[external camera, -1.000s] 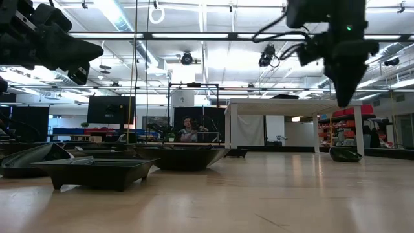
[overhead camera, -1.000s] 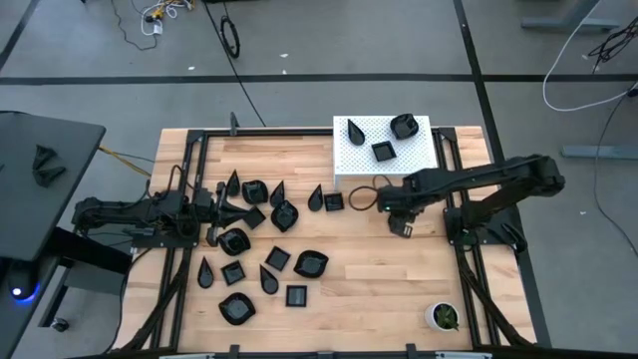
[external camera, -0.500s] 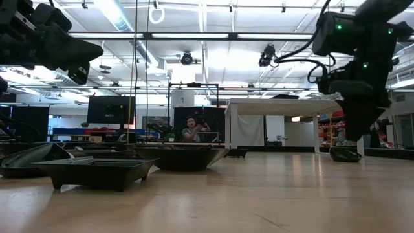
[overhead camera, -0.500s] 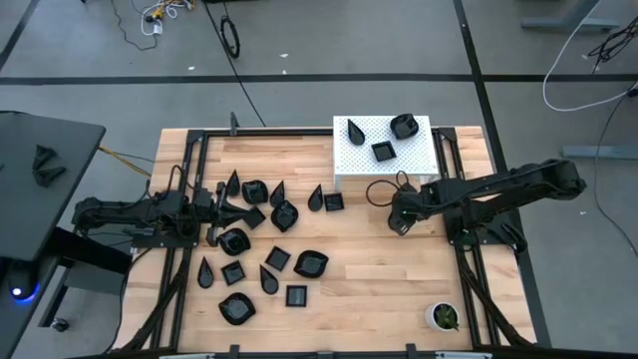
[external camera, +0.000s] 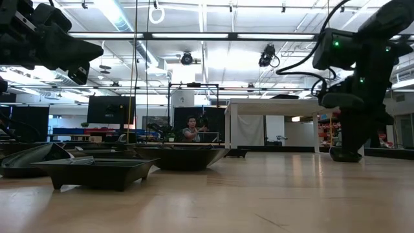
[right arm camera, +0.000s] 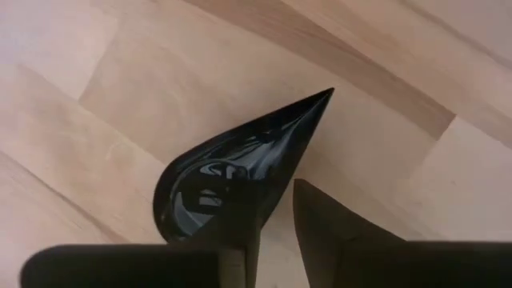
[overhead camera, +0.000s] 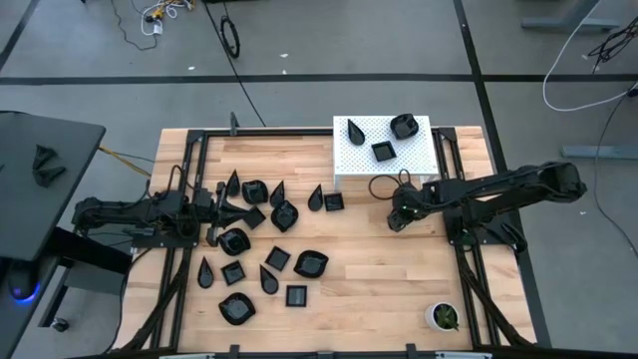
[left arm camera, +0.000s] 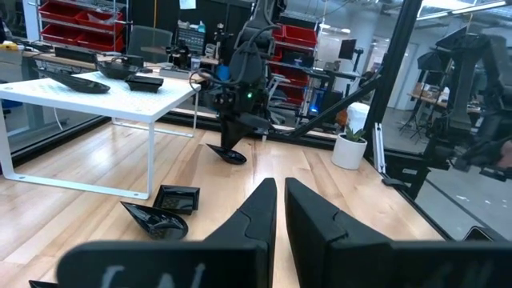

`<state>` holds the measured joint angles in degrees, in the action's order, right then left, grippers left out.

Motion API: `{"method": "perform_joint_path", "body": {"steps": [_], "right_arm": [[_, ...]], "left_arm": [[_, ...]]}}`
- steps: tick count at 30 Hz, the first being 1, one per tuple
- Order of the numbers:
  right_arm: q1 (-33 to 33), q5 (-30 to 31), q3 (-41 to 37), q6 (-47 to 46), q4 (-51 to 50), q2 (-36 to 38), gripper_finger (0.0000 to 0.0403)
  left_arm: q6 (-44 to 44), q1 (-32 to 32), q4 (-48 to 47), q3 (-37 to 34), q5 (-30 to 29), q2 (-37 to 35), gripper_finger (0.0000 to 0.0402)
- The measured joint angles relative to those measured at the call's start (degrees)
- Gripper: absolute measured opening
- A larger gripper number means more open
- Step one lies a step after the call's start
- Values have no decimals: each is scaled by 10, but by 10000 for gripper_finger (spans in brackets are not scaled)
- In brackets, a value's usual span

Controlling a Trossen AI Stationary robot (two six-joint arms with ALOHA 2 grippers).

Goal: Pick & Place Mini shaped plates
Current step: Stack the black drop shaped plate on the black drop shaped plate on the shelf

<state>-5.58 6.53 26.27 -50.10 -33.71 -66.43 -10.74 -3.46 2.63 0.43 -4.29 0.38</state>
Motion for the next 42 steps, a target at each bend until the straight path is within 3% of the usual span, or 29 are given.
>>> {"method": "perform_joint_path", "body": {"steps": [6, 13, 16, 26, 30, 33, 36, 39, 42], "right_arm": [[-2, 1, -3, 15, 11, 0, 59], [-2, 1, -3, 37, 12, 0, 6], [-2, -1, -1, 41, 11, 0, 8], [35, -142, 114, 131, 21, 0, 4], [56, -161, 192, 186, 33, 0, 2], [60, -127, 266, 234, 33, 0, 2], [46, -50, 346, 288, 10, 0, 1], [3, 18, 423, 352, -27, -2, 1], [-66, 26, 485, 401, -69, -19, 1]], "left_arm": [[0, 0, 0, 0, 0, 0, 32], [0, 0, 0, 0, 0, 0, 32], [0, 0, 0, 0, 0, 0, 32], [-1, 0, 0, 0, 0, 0, 32], [0, 0, 0, 0, 0, 0, 32], [0, 0, 1, 0, 0, 0, 32], [0, 0, 1, 0, -4, 0, 32], [4, 0, 2, 0, -6, 0, 32], [8, 0, 2, 0, -6, 0, 32]]}}
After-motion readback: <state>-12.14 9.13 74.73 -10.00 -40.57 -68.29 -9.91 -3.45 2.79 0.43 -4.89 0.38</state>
